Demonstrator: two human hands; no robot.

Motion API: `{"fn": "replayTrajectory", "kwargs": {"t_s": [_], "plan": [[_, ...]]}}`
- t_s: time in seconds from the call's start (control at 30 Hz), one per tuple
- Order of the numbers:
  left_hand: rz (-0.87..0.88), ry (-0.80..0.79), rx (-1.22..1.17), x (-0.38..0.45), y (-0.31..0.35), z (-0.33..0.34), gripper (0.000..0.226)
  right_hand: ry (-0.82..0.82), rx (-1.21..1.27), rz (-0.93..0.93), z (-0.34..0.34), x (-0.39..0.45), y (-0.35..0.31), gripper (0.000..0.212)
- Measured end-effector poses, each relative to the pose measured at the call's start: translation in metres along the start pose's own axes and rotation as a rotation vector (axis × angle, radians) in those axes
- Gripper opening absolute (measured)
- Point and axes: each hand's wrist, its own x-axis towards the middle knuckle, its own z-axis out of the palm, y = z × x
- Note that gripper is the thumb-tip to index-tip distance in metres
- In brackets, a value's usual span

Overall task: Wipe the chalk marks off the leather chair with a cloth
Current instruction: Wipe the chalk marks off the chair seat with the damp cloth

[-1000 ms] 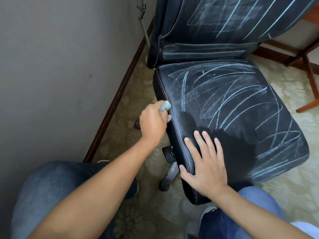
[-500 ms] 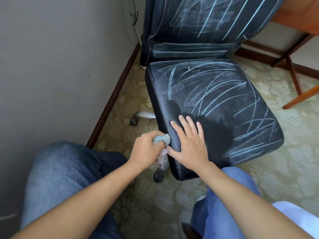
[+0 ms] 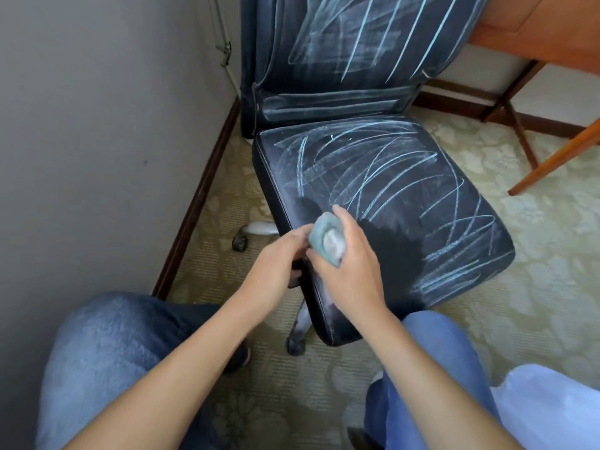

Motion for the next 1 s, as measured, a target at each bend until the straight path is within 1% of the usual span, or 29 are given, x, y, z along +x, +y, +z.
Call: {"fn": "replayTrajectory", "kwargs": {"t_s": [0.03,0.07,0.1,0.13,0.2,0.23,0.3,0.33,0.4,0.47,0.53,0.6,0.67,0.7,0.73,0.77,0.83,0.87,0.9,0.93,1.0], "plan": [[0.054,0.093,0.221,0.009,-0.007,-0.003,0.027,0.088,-0.039,0.02,-0.012,0.008,0.005,0.07],[0.082,0.189,0.405,0.02,-0.013,-0.005,0.031,0.164,-0.104,0.038,-0.025,0.015,0.012,0.064],[0.065,0.254,0.487,0.031,-0.02,-0.005,0.041,0.203,-0.195,0.053,-0.035,0.023,0.02,0.059],[0.005,0.282,0.477,0.04,-0.027,-0.005,0.053,0.189,-0.299,0.075,-0.041,0.03,0.029,0.055],[-0.134,0.23,0.252,0.055,-0.038,-0.001,0.077,0.071,-0.479,0.17,-0.039,0.035,0.041,0.049],[-0.163,0.208,0.134,0.061,-0.044,0.003,0.089,0.025,-0.544,0.208,-0.032,0.033,0.045,0.049],[-0.158,0.205,0.069,0.07,-0.057,0.008,0.105,0.017,-0.663,0.181,-0.015,0.027,0.05,0.054],[-0.141,0.2,0.079,0.073,-0.061,0.009,0.106,0.045,-0.693,0.155,-0.009,0.025,0.05,0.054],[-0.085,0.161,0.113,0.075,-0.063,0.006,0.105,0.105,-0.673,0.149,-0.004,0.028,0.051,0.049],[-0.049,0.123,0.135,0.076,-0.066,0.0,0.104,0.129,-0.658,0.148,-0.003,0.034,0.049,0.05],[-0.04,0.116,0.129,0.077,-0.067,-0.006,0.105,0.11,-0.628,0.077,0.002,0.04,0.045,0.046],[-0.046,0.117,0.107,0.077,-0.067,-0.011,0.109,0.049,-0.603,-0.055,0.005,0.043,0.041,0.036],[-0.045,0.106,0.077,0.077,-0.069,-0.014,0.112,0.01,-0.674,-0.177,-0.005,0.053,0.042,0.029],[-0.047,0.097,0.068,0.077,-0.069,-0.015,0.113,-0.004,-0.741,-0.202,-0.013,0.061,0.046,0.027],[-0.047,0.085,0.056,0.078,-0.068,-0.016,0.114,-0.008,-0.802,-0.168,-0.023,0.07,0.051,0.025],[-0.053,0.077,0.06,0.077,-0.067,-0.016,0.114,-0.001,-0.837,-0.081,-0.033,0.081,0.057,0.025],[-0.063,0.064,0.073,0.077,-0.065,-0.016,0.116,0.073,-0.801,0.138,-0.05,0.1,0.069,0.027],[-0.067,0.056,0.08,0.077,-0.065,-0.017,0.116,0.122,-0.761,0.201,-0.05,0.105,0.069,0.027],[-0.073,0.053,0.086,0.077,-0.066,-0.017,0.117,0.146,-0.73,0.215,-0.042,0.104,0.063,0.027],[-0.067,0.051,0.087,0.078,-0.068,-0.017,0.119,0.136,-0.698,0.189,-0.029,0.099,0.053,0.026],[-0.057,0.048,0.1,0.079,-0.068,-0.014,0.121,0.028,-0.606,0.006,0.002,0.078,0.03,0.024]]}}
